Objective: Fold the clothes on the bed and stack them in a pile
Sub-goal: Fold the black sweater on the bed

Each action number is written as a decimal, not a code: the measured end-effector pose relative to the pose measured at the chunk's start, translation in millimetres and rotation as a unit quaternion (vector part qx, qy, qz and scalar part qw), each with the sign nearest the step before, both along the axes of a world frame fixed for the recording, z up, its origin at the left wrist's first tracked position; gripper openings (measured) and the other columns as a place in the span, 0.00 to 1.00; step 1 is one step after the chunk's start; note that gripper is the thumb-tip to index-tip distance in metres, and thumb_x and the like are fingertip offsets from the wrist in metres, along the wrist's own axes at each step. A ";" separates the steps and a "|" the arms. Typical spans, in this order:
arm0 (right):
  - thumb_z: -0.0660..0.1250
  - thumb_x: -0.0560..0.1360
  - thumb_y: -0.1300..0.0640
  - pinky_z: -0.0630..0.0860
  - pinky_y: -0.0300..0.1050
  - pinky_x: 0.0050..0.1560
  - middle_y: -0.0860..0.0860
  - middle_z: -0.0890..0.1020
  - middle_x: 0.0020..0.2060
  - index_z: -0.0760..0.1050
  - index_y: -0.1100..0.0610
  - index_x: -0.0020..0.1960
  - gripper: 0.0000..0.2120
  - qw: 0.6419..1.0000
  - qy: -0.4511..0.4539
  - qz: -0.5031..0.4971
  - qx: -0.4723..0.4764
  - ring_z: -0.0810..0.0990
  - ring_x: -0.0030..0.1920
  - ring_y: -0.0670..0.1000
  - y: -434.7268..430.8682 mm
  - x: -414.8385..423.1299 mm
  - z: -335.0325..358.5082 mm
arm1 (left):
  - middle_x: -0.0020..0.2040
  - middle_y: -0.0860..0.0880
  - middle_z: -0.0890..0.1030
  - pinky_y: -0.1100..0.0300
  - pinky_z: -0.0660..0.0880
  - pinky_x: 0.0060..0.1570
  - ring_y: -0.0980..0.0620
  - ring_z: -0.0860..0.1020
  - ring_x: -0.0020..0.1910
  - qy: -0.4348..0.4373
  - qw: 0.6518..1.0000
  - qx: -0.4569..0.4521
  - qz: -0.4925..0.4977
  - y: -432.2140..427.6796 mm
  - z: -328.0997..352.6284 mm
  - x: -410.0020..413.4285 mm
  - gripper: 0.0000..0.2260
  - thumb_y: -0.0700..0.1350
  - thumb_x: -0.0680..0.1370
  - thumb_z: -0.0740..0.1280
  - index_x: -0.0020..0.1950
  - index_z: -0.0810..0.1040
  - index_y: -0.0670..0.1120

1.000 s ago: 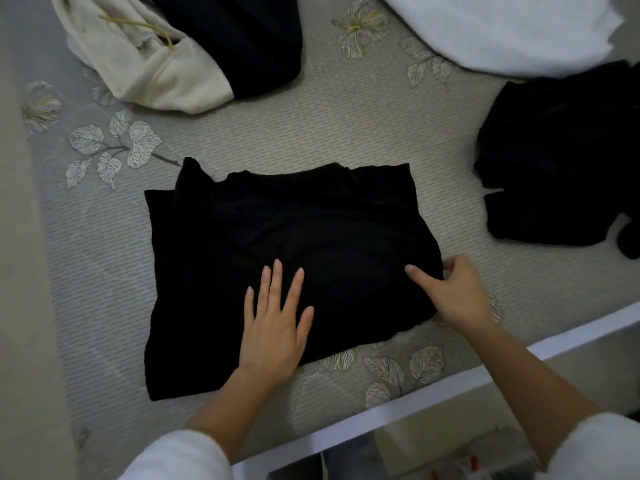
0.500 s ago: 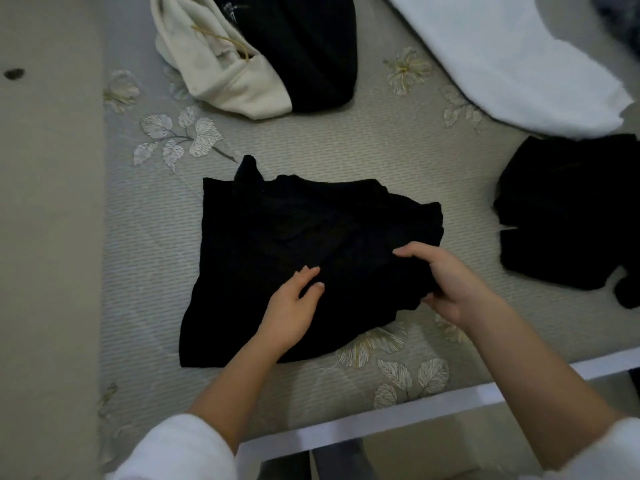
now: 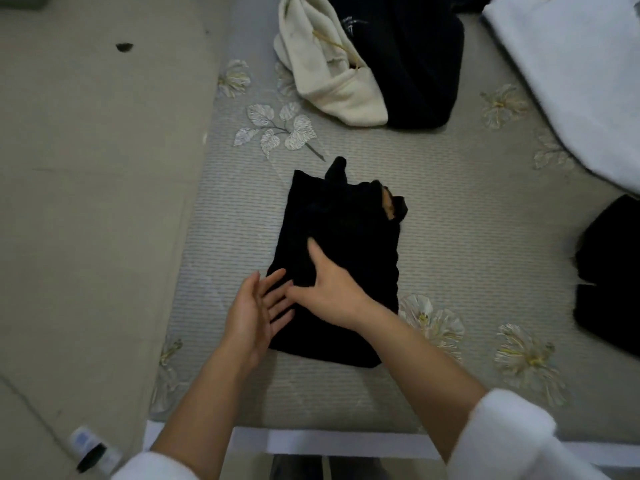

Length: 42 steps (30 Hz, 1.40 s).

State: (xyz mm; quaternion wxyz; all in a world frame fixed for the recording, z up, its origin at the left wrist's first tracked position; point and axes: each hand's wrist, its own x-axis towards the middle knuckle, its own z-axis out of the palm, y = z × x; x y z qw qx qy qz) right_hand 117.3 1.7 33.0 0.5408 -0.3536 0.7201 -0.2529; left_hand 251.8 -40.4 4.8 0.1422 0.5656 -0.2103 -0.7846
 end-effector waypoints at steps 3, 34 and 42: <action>0.69 0.73 0.48 0.72 0.30 0.37 0.47 0.80 0.43 0.48 0.48 0.78 0.42 0.997 -0.030 0.060 0.046 0.78 0.40 0.40 5.0 16.6 -13.8 | 0.58 0.52 0.80 0.52 0.69 0.62 0.51 0.76 0.58 -0.037 0.999 0.002 0.007 3.1 -5.7 12.3 0.19 0.58 0.81 0.53 0.63 0.75 0.52; 0.74 0.66 0.43 0.53 0.55 0.71 0.53 0.61 0.72 0.59 0.52 0.74 0.42 0.912 0.400 0.092 -0.023 0.57 0.73 0.55 -109.8 -96.9 -42.6 | 0.58 0.46 0.70 0.58 0.65 0.54 0.51 0.68 0.55 -0.365 0.887 -0.235 -0.159 24.3 -13.9 26.3 0.28 0.48 0.71 0.72 0.67 0.66 0.46; 0.76 0.62 0.40 0.74 0.50 0.55 0.55 0.77 0.56 0.69 0.57 0.62 0.36 0.937 0.325 0.089 0.098 0.76 0.58 0.57 -113.9 -111.6 -56.4 | 0.47 0.54 0.81 0.70 0.74 0.35 0.60 0.81 0.42 -0.200 0.971 -0.102 -0.076 9.6 -15.2 35.5 0.16 0.40 0.71 0.71 0.57 0.75 0.49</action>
